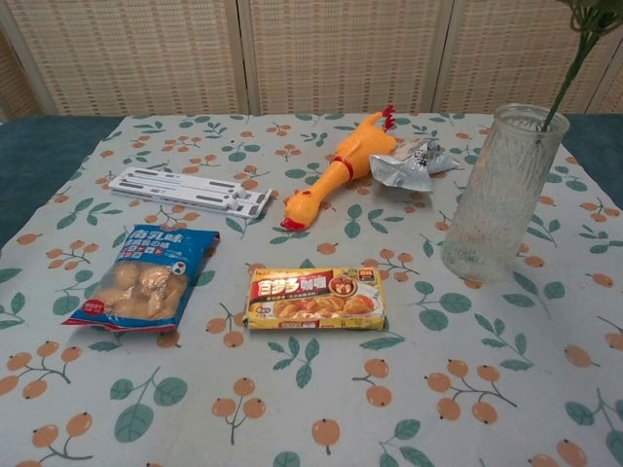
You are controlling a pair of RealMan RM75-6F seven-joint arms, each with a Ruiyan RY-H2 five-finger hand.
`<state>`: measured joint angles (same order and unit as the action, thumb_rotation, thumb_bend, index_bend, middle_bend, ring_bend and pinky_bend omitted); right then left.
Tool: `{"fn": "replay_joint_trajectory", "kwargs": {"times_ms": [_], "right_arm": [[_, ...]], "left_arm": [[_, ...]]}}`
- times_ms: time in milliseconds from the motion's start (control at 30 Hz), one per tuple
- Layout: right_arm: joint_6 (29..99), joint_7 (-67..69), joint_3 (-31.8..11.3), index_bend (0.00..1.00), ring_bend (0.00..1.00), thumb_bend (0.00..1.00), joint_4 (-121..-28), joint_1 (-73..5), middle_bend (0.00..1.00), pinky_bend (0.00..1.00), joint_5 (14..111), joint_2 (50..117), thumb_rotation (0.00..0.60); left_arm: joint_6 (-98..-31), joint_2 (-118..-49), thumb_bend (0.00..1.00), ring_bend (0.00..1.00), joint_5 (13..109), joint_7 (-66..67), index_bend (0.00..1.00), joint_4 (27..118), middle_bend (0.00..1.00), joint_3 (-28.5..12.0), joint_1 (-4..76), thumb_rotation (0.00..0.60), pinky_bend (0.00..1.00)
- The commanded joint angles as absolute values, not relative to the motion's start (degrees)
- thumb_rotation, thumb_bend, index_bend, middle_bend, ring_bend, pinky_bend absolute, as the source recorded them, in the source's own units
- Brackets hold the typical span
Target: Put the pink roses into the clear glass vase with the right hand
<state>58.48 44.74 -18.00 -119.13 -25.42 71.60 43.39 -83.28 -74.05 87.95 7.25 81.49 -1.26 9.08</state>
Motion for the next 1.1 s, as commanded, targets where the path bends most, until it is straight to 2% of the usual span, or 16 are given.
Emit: {"fn": "replay_joint_trajectory", "kwargs": {"times_ms": [33,367,567,767,867,933,1000,1100], "right_arm": [[56.67,45.64,-17.72,0.90,0.94,0.63,-117.15,-26.28,0.89,1.00,70.63,44.93,0.600],[52.15,47.73,-16.48,0.89,0.94,0.63,-111.00,-27.29,0.89,1.00,69.58,48.85,0.600],[49.75,50.18,-15.73,0.78,0.94,0.62,-107.19,-27.49,0.89,1.00,71.19,50.38,0.600],[48.68,52.07,-15.00,0.73,0.93,0.60,-105.15,-27.37,0.89,1.00,73.61,51.07,0.600],[48.33,52.69,-14.53,0.64,0.93,0.50,-104.59,-27.38,0.89,1.00,75.27,51.14,0.600],[48.07,53.29,-14.19,0.54,0.92,0.38,-104.17,-27.46,0.89,1.00,76.64,51.03,0.600],[48.20,54.00,-13.98,0.38,0.90,0.23,-103.87,-27.50,0.89,1.00,77.91,50.98,0.600],[48.50,55.22,-13.80,0.21,0.90,0.12,-103.68,-27.51,0.89,1.00,79.13,50.77,0.600]], "left_arm": [[-83.23,-74.05,0.33,0.02,87.92,7.21,0.05,81.47,0.00,-1.26,9.09,0.600,0.34],[-83.46,-73.96,0.33,0.02,87.97,7.04,0.06,81.45,0.00,-1.29,9.00,0.600,0.34],[-83.43,-73.99,0.33,0.02,87.96,7.03,0.06,81.37,0.00,-1.30,9.01,0.600,0.34],[-83.36,-74.02,0.33,0.02,88.01,7.11,0.06,81.37,0.00,-1.26,9.04,0.600,0.34],[-83.34,-74.03,0.33,0.02,87.99,7.10,0.06,81.39,0.00,-1.25,9.04,0.600,0.34],[-83.37,-74.01,0.33,0.02,87.99,7.10,0.06,81.40,0.00,-1.24,9.02,0.600,0.34],[-83.39,-74.00,0.33,0.02,87.99,7.10,0.06,81.41,0.00,-1.26,9.01,0.600,0.34],[-83.40,-74.01,0.33,0.02,87.98,7.11,0.06,81.39,0.00,-1.27,9.01,0.600,0.34]]}}
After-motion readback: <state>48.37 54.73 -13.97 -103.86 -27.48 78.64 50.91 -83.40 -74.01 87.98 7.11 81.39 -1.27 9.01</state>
